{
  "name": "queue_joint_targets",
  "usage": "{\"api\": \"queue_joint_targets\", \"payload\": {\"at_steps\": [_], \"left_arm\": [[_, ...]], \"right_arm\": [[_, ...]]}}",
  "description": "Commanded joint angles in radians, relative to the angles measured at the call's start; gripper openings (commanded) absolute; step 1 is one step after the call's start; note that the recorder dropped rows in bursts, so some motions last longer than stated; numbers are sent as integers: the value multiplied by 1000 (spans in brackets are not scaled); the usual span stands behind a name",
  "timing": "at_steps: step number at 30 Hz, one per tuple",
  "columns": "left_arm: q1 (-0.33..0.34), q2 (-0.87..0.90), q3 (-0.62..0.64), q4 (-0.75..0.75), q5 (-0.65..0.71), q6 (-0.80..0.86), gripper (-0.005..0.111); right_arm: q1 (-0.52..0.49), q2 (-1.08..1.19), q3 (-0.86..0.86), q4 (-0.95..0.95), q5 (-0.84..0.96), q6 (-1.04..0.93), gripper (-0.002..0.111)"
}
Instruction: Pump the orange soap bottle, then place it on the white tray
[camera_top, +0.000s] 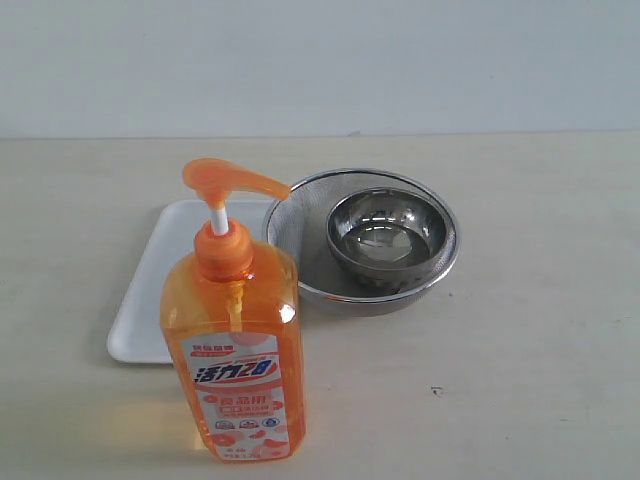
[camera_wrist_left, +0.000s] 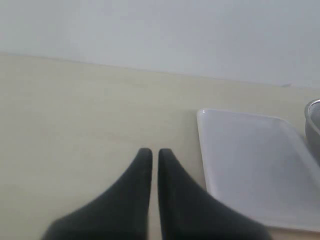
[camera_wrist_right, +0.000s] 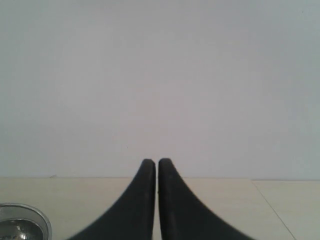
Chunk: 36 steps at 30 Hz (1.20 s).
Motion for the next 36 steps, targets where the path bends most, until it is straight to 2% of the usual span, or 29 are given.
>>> {"api": "queue_joint_targets", "payload": {"at_steps": [1, 5, 13, 18, 21, 23, 25, 26, 28, 31, 36], "left_arm": [[-5, -4, 4, -7, -1, -4, 5], [-5, -4, 4, -7, -1, -4, 5], [-5, -4, 4, -7, -1, -4, 5], [-5, -4, 4, -7, -1, -4, 5], [-5, -4, 4, -7, -1, -4, 5], [-5, -4, 4, -7, -1, -4, 5], [-5, -4, 4, -7, -1, -4, 5], [-5, -4, 4, -7, -1, -4, 5], [-5, -4, 4, -7, -1, -4, 5], [-5, -4, 4, -7, -1, -4, 5], [-5, -4, 4, -7, -1, -4, 5]], "right_arm": [[-3, 4, -11, 40, -1, 2, 0], [-3, 4, -11, 99, -40, 2, 0], [-3, 20, -13, 99, -71, -57, 0], [-3, 184, -60, 101, -11, -83, 0], [-3, 287, -117, 118, 73, -178, 0], [-3, 340, -153, 204, 122, -285, 0], [-3, 389, -194, 363, 198, -506, 0], [-3, 437, -225, 505, 270, -720, 0], [-3, 475, -250, 630, 348, -914, 0], [-3, 576, -301, 861, 566, -1262, 0], [-3, 692, -324, 1018, 742, -1423, 0]]}}
